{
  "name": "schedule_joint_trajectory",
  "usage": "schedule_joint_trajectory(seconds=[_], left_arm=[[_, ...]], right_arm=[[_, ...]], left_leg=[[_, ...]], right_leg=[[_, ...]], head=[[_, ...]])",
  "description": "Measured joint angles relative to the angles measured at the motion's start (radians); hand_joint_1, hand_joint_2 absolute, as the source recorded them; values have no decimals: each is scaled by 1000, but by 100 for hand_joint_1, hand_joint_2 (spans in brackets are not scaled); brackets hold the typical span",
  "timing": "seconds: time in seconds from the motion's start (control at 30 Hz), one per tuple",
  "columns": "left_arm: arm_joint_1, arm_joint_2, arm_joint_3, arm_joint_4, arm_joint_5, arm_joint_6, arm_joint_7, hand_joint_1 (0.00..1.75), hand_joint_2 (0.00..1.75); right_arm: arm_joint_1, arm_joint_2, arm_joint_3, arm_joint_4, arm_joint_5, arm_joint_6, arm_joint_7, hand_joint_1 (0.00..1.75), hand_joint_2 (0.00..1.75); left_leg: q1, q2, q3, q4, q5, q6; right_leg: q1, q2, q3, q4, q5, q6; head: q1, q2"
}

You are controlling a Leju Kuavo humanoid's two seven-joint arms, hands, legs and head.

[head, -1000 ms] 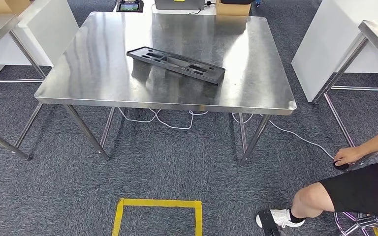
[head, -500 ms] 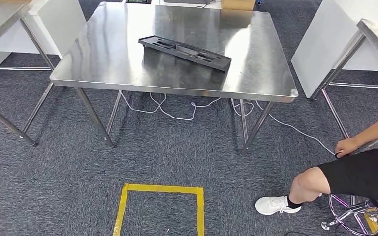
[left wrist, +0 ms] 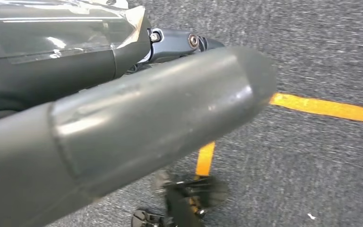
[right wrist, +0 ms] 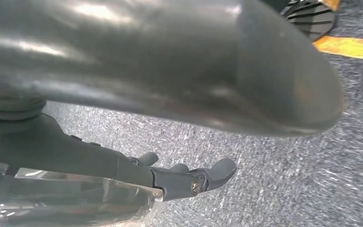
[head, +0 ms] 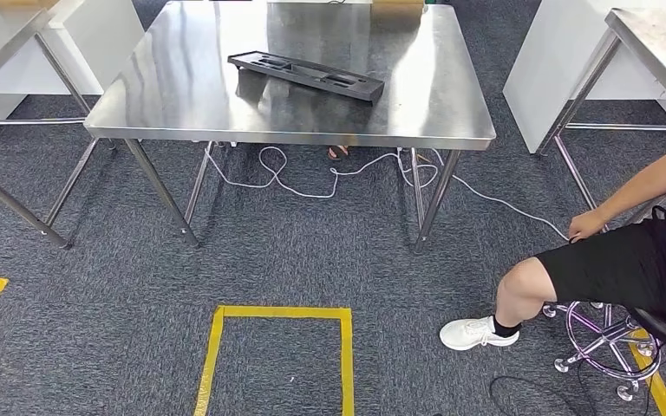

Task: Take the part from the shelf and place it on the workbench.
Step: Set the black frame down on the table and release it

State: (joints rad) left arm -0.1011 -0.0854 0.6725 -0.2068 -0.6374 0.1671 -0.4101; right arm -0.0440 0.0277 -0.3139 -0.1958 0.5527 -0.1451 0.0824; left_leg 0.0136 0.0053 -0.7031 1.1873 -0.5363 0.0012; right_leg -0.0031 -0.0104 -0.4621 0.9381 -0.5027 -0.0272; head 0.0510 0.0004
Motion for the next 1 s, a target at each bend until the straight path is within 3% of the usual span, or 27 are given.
schedule_joint_trajectory(seconds=[0.03,0.07,0.1,0.17,0.23,0.27,0.33,0.4,0.43,0.5,0.57,0.6,0.67,0.7,0.77,0.87,0.93,1.0], left_arm=[[0,0,0,0,-1,0,0,0,0],[0,1,0,0,-3,0,0,0,0],[0,1,0,0,-5,0,1,0,0],[-1,2,0,0,-10,0,3,0,0],[-2,4,-1,0,-16,2,5,0,0],[-3,5,-1,0,-19,4,8,0,0],[-2,5,-3,0,-24,11,13,0,0],[-2,4,-3,0,-26,16,17,0,0],[-2,3,-4,0,-28,18,19,0,0],[0,3,-4,0,-30,21,23,0,0],[2,3,-4,0,-31,23,26,0,0],[3,2,-4,0,-31,24,27,0,0],[3,0,-4,0,-31,28,28,0,0],[3,0,-4,0,-31,30,28,0,0],[2,0,-4,0,-31,34,29,0,0],[3,0,-4,0,-32,38,30,0,0],[4,0,-4,0,-34,40,29,0,0],[9,0,-4,0,-37,42,27,0,0]], right_arm=[[0,0,0,0,1,0,0,0,0],[0,0,0,0,2,0,0,0,0],[0,0,0,0,2,1,0,0,0],[0,1,0,0,2,0,0,0,0],[0,4,0,0,3,-2,0,0,0],[0,6,0,0,3,-5,0,0,0],[-1,8,0,0,4,-10,0,0,0],[1,10,0,1,8,-17,0,0,0],[1,10,0,1,10,-21,0,0,0],[2,10,0,1,17,-25,0,0,0],[5,9,0,1,21,-28,0,0,0],[6,8,0,1,22,-29,0,0,0],[7,8,0,1,23,-31,0,0,0],[6,7,1,1,24,-31,0,0,0],[3,8,3,1,28,-32,0,0,0],[6,9,5,3,34,-32,1,0,0],[6,9,6,4,37,-32,5,0,0],[5,9,6,4,38,-32,10,0,0]], left_leg=[[0,0,-6,58,-23,-2],[0,0,0,90,-23,-2],[0,-1,23,84,-3,0],[-2,-3,117,-31,36,14],[-7,-6,203,-162,31,28],[-10,-6,221,-196,20,32],[-14,-6,223,-216,23,39],[-10,-1,218,-232,41,54],[-7,2,214,-238,51,59],[-6,10,199,-239,64,63],[-6,21,186,-236,72,60],[-6,28,182,-235,74,58],[-6,43,179,-230,76,53],[-7,51,179,-227,74,49],[-12,65,176,-221,73,39],[-9,74,174,-214,69,22],[-2,44,150,-156,21,12],[2,9,96,-22,-60,5]], right_leg=[[3,-1,-13,5,9,0],[5,-1,-28,11,17,0],[6,-1,-43,18,25,2],[9,0,-69,32,36,7],[12,0,-85,39,46,16],[12,0,-90,39,51,22],[14,-2,-95,38,62,36],[15,2,-116,67,44,41],[15,4,-137,110,18,41],[7,8,-195,246,-50,39],[0,8,-220,329,-81,51],[-4,7,-201,311,-72,62],[-12,-14,-112,168,-25,84],[-12,-30,-73,95,-5,87],[-9,-45,-40,22,12,77],[-12,-18,-47,17,21,52],[-19,-3,-47,15,31,34],[-19,12,-53,16,38,23]], head=[[0,0],[0,0],[0,0],[-1,0],[0,0],[0,0],[-1,0],[0,0],[1,0],[2,0],[3,0],[3,0],[3,0],[3,0],[3,0],[3,0],[2,0],[1,0]])
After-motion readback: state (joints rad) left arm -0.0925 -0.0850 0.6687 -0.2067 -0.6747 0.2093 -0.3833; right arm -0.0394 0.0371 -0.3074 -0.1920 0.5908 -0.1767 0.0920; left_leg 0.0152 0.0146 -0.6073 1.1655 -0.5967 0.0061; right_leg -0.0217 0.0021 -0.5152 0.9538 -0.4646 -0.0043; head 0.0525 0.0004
